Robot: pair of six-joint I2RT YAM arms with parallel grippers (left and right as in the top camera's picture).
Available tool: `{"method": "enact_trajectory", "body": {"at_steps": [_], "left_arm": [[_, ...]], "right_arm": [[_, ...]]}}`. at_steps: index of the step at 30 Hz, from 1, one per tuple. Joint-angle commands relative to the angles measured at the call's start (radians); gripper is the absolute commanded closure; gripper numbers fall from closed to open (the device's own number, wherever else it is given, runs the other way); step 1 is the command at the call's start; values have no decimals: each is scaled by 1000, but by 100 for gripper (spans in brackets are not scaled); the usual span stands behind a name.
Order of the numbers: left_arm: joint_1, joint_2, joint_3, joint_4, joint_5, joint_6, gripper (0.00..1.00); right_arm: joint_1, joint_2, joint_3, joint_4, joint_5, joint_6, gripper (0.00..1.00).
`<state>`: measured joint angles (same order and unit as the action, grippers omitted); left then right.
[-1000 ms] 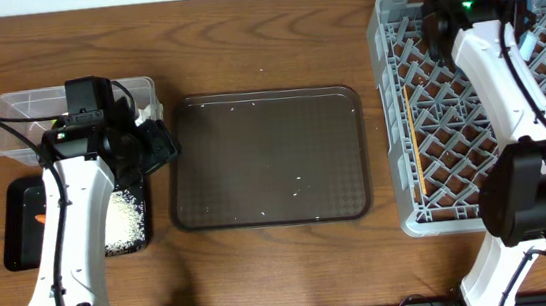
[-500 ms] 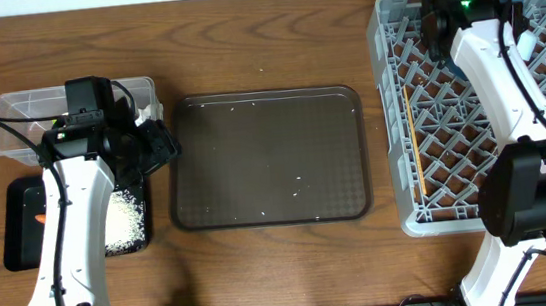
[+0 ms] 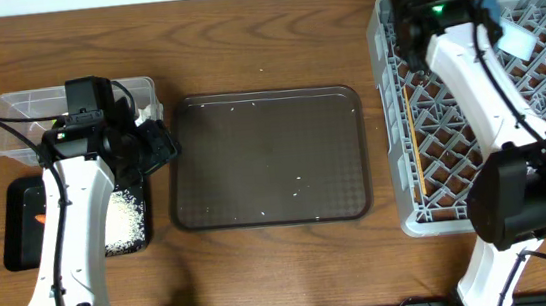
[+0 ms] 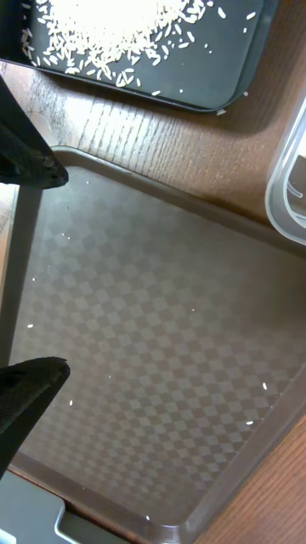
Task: Sort waste into correct bins and load items into the dishwasher rack
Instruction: 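Carry the blue plate right and stand it in the rack's back-left corner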
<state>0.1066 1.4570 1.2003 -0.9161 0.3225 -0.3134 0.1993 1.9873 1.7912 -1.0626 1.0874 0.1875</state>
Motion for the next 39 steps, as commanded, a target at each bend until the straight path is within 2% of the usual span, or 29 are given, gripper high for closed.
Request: {"method": "enact_trajectory", "body": {"at_steps": [1,4,9,12,16,21,25,32,39], "left_arm": [[1,6,6,-3,-3,13,36],[1,6,6,-3,-3,13,36],[1,6,6,-3,-3,13,36],[1,6,6,-3,-3,13,36],[1,6,6,-3,-3,13,36],[1,6,6,-3,-3,13,36],[1,6,6,-3,-3,13,36],[1,6,6,-3,-3,13,36],[1,6,6,-3,-3,13,36]], "right_arm": [[25,25,-21,-21,-244,-35,79],[20,25,-21,-37,-314,-34,71],[0,25,-21,-68,-340,-15,48],[-16,25,-21,-89,-348,13,39],[-38,25,-21,-130,-432,37,38],[-26,25,-21,-150,-690,43,36],[-4,25,-21,-145,-785,44,39],[-5,-2,-20,-161,-640,93,35],[-36,-134,-19,-103,-552,66,29]]}}
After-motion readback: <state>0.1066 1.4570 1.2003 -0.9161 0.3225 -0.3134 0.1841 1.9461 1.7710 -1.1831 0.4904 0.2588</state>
